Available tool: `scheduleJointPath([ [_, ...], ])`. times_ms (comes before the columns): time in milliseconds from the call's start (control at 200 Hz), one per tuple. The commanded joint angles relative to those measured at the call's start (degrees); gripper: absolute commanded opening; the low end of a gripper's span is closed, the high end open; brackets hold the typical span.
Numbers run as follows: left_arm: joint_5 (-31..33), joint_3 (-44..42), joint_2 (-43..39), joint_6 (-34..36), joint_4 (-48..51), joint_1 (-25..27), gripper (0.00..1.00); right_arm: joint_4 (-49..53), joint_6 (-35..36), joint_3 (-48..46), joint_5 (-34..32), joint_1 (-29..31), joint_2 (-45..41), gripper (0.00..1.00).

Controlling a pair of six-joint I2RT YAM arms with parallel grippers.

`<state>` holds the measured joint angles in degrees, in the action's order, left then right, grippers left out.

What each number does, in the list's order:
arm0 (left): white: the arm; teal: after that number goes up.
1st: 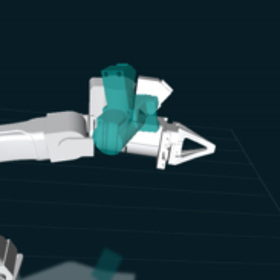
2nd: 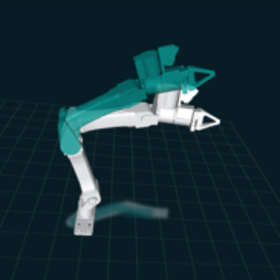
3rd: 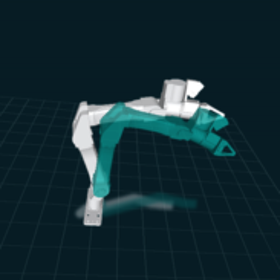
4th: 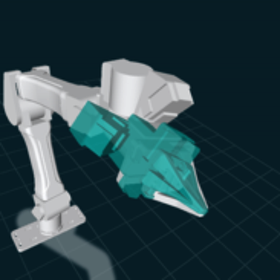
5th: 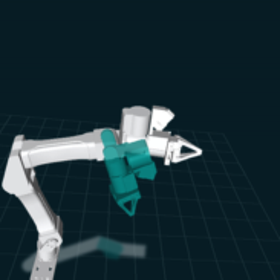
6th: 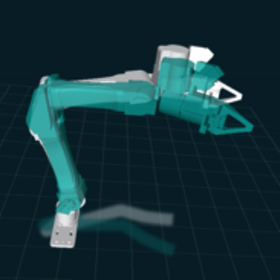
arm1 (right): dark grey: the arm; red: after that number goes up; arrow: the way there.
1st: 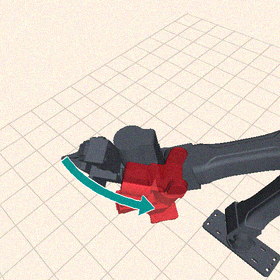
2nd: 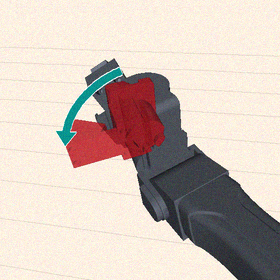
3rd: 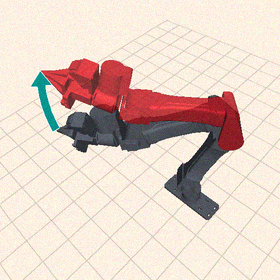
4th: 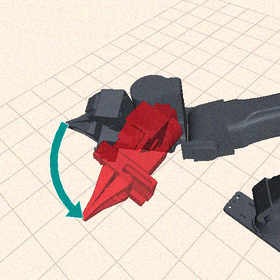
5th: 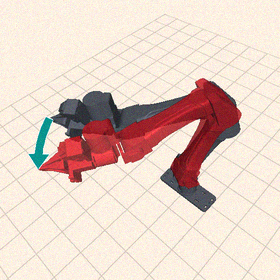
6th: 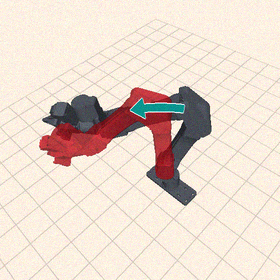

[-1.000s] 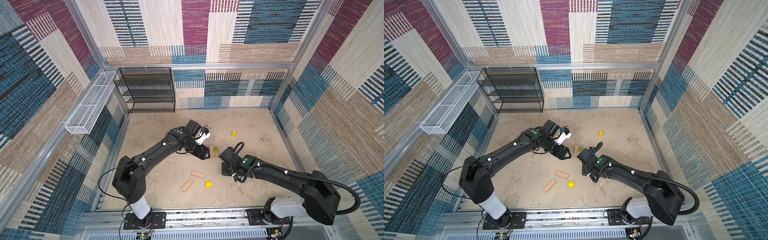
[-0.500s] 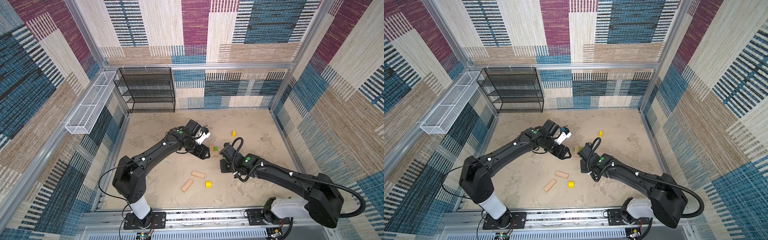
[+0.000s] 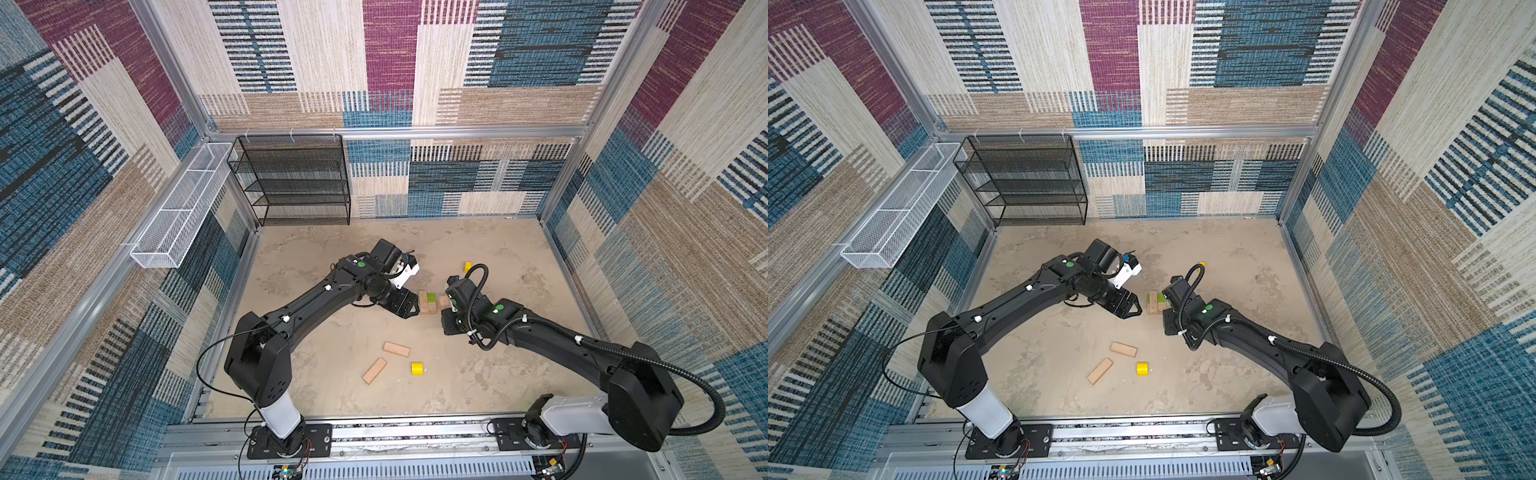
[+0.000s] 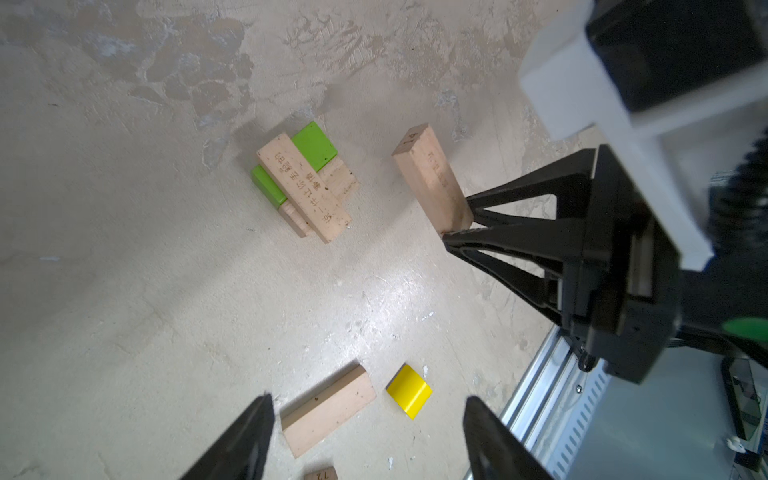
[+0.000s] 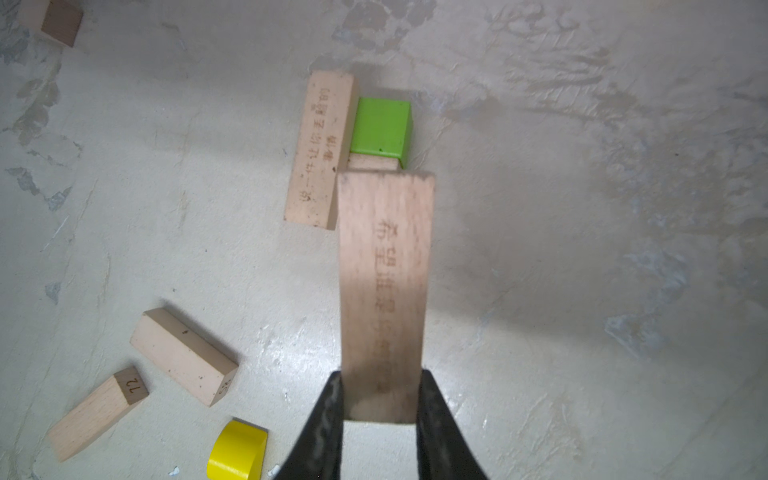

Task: Build the wood block tower
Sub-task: 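Lift the block with the right gripper and carry it toward the block stack, then lower the held block upright beside the standing plank at the stack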

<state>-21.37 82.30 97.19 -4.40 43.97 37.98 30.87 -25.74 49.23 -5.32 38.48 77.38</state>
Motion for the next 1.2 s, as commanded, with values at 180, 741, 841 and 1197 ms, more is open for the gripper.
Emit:
scheduleJointPath([
  [180, 0.71, 0.35, -0.26, 0.71, 0.60, -0.10, 0.76, -2.82, 1.63, 3.11, 3.78, -1.30, 5.33, 0.00],
  [741, 0.98, 0.40, -0.32, 0.89, 0.88, -0.10, 0.76, -2.89, -0.22, 7.34, 5.57, -3.21, 12.94, 0.00],
  [841, 0.97, 0.40, -0.26, 0.89, 0.92, -0.10, 0.77, -2.57, -0.15, 8.05, 5.41, -3.41, 13.64, 0.00],
  [1197, 1.07, 0.47, -0.29, 0.95, 0.89, -0.12, 0.76, -2.31, -0.72, 9.39, 5.43, -3.87, 15.60, 0.00],
])
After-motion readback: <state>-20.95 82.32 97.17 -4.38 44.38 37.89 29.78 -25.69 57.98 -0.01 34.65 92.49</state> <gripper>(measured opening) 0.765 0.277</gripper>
